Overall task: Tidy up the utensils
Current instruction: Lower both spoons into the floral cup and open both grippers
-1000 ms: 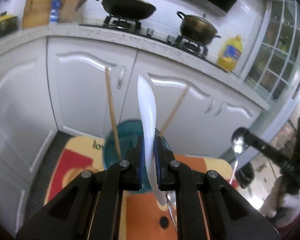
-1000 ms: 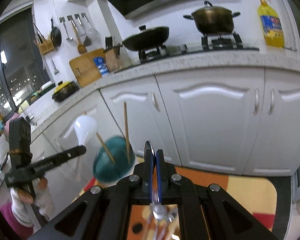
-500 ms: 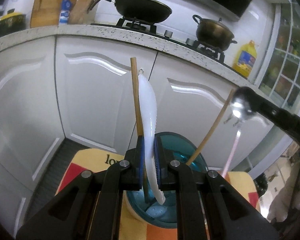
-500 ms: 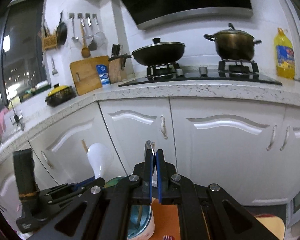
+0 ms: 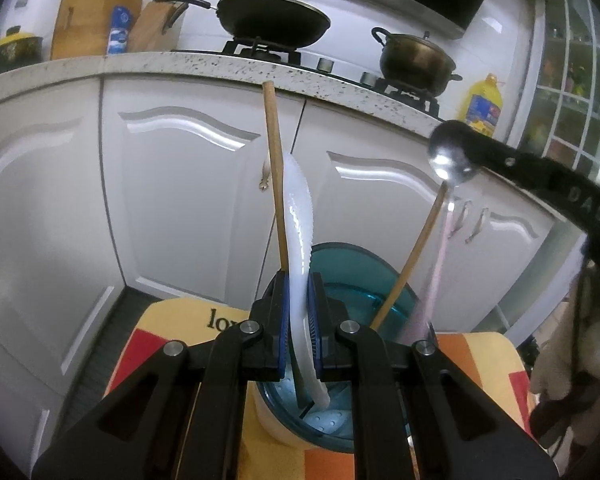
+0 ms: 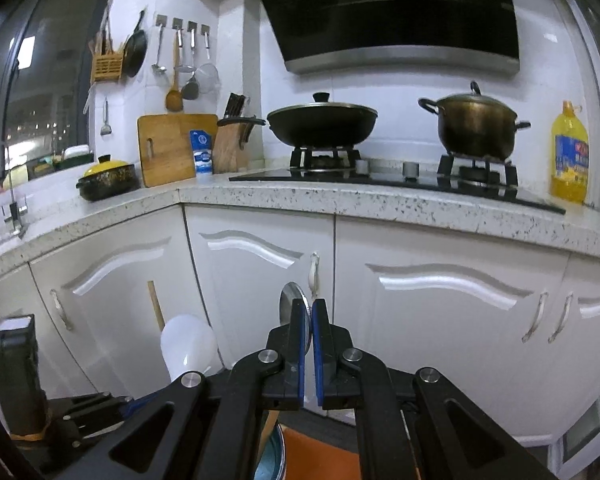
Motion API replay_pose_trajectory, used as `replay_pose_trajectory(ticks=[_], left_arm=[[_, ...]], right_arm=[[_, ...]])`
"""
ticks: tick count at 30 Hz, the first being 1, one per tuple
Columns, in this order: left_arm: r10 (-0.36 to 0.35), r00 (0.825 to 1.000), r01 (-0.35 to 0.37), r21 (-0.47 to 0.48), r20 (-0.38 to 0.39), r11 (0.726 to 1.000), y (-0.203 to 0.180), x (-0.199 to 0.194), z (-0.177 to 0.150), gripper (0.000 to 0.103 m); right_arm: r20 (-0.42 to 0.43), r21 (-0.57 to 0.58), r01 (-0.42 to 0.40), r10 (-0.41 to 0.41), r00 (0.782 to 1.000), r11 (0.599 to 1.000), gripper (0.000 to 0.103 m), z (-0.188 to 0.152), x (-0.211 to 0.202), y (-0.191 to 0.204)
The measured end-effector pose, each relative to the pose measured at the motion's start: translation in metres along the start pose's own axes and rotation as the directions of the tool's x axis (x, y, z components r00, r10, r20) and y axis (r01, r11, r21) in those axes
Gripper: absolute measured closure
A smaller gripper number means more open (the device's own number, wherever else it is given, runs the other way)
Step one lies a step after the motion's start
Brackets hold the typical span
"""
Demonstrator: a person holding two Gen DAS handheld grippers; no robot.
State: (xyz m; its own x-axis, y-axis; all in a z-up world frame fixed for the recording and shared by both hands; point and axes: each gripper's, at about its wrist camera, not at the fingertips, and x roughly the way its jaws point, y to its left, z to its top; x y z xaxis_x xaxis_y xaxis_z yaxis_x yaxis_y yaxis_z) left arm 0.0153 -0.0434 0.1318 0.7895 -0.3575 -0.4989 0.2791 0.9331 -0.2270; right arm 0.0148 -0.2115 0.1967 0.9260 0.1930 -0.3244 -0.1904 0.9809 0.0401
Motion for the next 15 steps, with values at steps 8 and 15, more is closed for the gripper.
replay_pose_trajectory(ticks=[8,15], left_arm=[[-0.042,0.999,0.042,0.003,0.012,0.999,0.008,0.001,-0.003,0.095],[-0.057,0.998,0.057,-0.016,0.014,0.998,0.011,0.001,-0.013,0.095]], right_arm=[[0.019,-0.118,0.036,-0.034,0.999,0.992,0.1,-0.015,0.005,0.018],[-0.07,-0.105,-0.03,0.023,0.997,0.994,0.1,-0.037,0.004,0.015]])
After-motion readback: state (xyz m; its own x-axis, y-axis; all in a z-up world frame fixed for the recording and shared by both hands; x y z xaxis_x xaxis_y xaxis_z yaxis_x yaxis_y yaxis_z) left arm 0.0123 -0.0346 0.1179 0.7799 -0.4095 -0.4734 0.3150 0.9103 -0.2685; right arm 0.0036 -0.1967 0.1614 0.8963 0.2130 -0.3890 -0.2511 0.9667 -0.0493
